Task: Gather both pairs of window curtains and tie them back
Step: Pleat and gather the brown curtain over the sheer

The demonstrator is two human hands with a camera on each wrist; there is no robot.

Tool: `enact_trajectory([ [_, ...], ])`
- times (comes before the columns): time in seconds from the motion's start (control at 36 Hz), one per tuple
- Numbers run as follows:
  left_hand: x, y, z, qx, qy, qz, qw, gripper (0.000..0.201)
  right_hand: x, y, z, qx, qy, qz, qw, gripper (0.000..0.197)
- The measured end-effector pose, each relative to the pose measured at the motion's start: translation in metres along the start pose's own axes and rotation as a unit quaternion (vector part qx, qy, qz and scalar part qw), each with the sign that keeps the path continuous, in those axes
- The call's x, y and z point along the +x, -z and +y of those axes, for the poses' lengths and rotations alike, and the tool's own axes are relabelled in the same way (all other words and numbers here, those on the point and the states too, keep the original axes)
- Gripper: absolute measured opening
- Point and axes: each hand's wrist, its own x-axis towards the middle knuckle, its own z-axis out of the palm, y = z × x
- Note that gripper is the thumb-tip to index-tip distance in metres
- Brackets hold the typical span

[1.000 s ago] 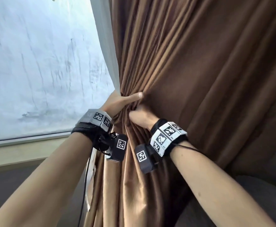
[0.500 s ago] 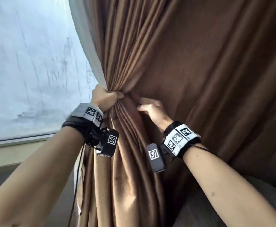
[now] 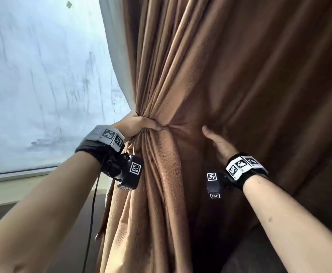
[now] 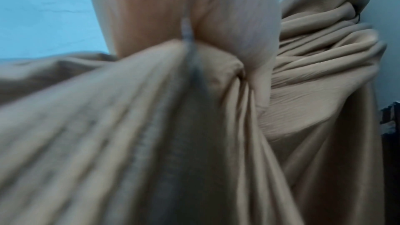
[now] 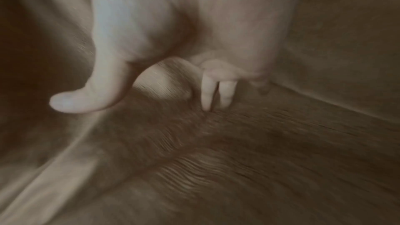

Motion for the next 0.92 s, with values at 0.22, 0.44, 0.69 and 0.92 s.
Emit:
enact_trajectory([
  [0.22,-0.002,-0.003,0.000,-0.024,0.009,-0.025,0.999,0.051,-0.048,-0.061,-0.029,0.022,-0.008,-0.175,0.984,0.103],
  [0.44,-0.009,-0.002,-0.004,-0.045,-0.001,-0.049,0.998,0.045,-0.063,-0.085,-0.039,0.047,0.006,-0.206,0.977,0.041],
  [0.69,-0.003,-0.010,-0.005,-0.031,-0.036,0.006,0.999,0.057,-0.064,-0.083,-0.052,-0.023,0.086,-0.083,0.993,0.008],
  [0.92,0.007,-0.009,-0.006,-0.003,-0.042,0.067,0.997,0.037,-0.070,-0.064,-0.052,-0.053,0.187,0.081,0.978,0.011],
])
